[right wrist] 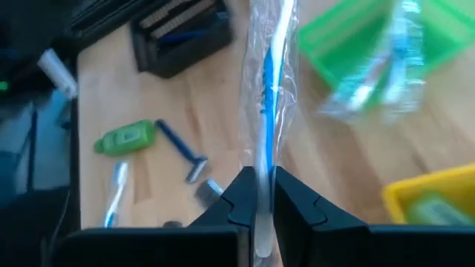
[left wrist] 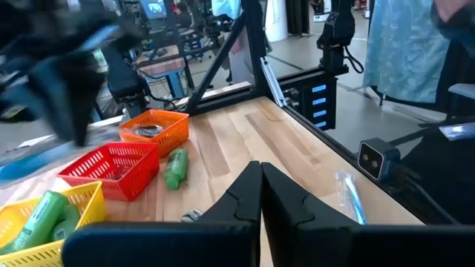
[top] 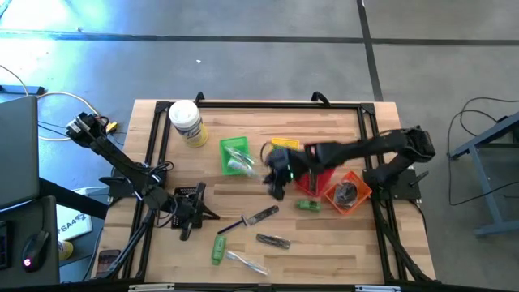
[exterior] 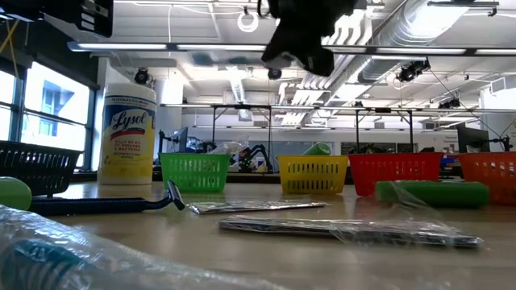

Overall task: Pick & Place Travel size toiletries
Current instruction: Put the blue toothbrush into the green bin

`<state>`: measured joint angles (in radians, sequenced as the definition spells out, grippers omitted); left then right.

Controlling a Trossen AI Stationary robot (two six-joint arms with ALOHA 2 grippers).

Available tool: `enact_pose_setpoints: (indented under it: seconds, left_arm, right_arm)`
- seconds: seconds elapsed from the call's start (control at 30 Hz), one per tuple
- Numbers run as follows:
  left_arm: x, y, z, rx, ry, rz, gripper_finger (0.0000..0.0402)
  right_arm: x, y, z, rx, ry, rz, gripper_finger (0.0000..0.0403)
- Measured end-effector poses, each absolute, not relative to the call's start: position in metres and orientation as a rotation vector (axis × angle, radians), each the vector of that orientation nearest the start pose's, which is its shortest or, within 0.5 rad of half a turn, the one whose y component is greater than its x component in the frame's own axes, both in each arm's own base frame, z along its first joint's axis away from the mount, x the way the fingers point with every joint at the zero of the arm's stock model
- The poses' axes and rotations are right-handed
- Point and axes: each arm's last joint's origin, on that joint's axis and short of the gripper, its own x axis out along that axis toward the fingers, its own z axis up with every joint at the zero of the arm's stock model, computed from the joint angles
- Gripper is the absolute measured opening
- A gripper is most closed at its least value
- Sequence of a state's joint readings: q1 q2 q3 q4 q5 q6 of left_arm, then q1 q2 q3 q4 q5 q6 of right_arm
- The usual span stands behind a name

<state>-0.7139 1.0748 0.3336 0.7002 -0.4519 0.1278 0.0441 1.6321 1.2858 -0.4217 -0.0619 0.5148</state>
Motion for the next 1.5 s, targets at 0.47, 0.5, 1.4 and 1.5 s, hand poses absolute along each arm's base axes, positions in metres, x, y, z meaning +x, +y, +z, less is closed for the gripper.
enact_pose_setpoints:
  seconds: [0.47, 0.5, 1.4, 1.5]
  left_arm:
    - [0.166, -0.127, 0.209, 0.215, 0.028, -0.261, 0.0000]
    - [0.166, -0.127, 0.209, 0.220, 0.028, -0.259, 0.0000]
    - [0.166, -0.127, 0.208, 0.226, 0.035, -0.255, 0.0000]
    - [0.166, -0.127, 0.208, 0.225, 0.035, -0.255, 0.0000]
  right_arm:
    - [0.390, -0.065, 0.280, 0.568, 0.914, -0.195, 0.0021]
    - [0.396, -0.067, 0.280, 0.553, 0.940, -0.214, 0.0021]
    - [0.462, -0.086, 0.227, 0.627, 1.236, -0.288, 0.0020]
    - [0.465, -0.086, 0.223, 0.641, 1.226, -0.260, 0.0025]
